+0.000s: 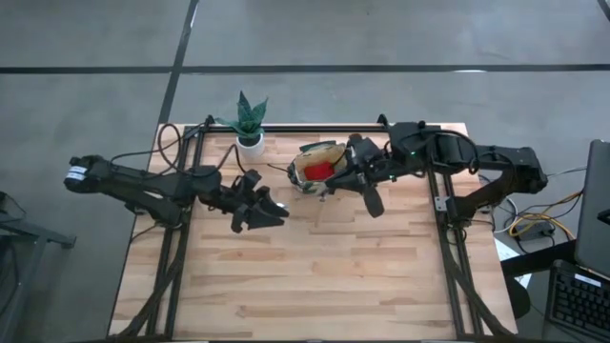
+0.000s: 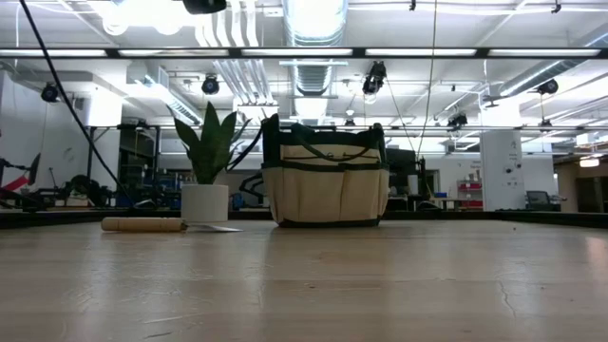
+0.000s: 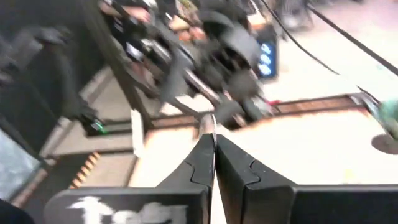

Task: Pick & Place Garden tools in Gardening bag
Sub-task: Put the brown trowel into the white bag

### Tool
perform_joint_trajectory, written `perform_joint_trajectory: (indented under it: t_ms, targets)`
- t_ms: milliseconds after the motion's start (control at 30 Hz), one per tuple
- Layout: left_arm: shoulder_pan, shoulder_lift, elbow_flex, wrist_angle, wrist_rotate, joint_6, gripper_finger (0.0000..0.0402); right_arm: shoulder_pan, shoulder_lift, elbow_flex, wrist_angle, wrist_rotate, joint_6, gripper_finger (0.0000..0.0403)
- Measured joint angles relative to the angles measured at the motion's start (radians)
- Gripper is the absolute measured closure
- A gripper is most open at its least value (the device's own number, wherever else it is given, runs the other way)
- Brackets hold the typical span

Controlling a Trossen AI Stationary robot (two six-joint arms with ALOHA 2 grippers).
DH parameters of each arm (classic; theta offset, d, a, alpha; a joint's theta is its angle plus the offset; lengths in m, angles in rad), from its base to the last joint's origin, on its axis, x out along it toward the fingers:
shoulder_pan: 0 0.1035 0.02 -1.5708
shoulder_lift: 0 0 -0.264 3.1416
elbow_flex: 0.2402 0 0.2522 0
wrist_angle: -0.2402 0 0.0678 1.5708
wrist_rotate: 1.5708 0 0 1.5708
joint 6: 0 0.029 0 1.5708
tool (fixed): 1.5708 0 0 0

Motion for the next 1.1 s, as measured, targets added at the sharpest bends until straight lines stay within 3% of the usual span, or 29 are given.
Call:
perform_joint_trajectory:
  t_ms: [200, 500, 767, 1100]
  targets:
    - [0.003, -0.008, 0.0, -0.002, -0.012, 0.003, 0.0154, 0.012, -0.048, -0.105, -0.041, 0.105, -0.02, 0.0395]
    - [0.01, -0.009, 0.0, -0.006, -0.023, 0.0, 0.0155, 0.012, -0.15, -0.362, -0.048, 0.41, -0.034, 0.0395]
    - [0.015, -0.009, 0.0, -0.019, -0.025, -0.004, 0.0156, -0.04, -0.194, -0.598, 0.167, 0.429, -0.117, 0.0395]
    - [0.016, -0.009, 0.0, -0.033, -0.048, -0.028, 0.0156, -0.114, -0.194, -0.637, 0.239, 0.486, -0.226, 0.0395]
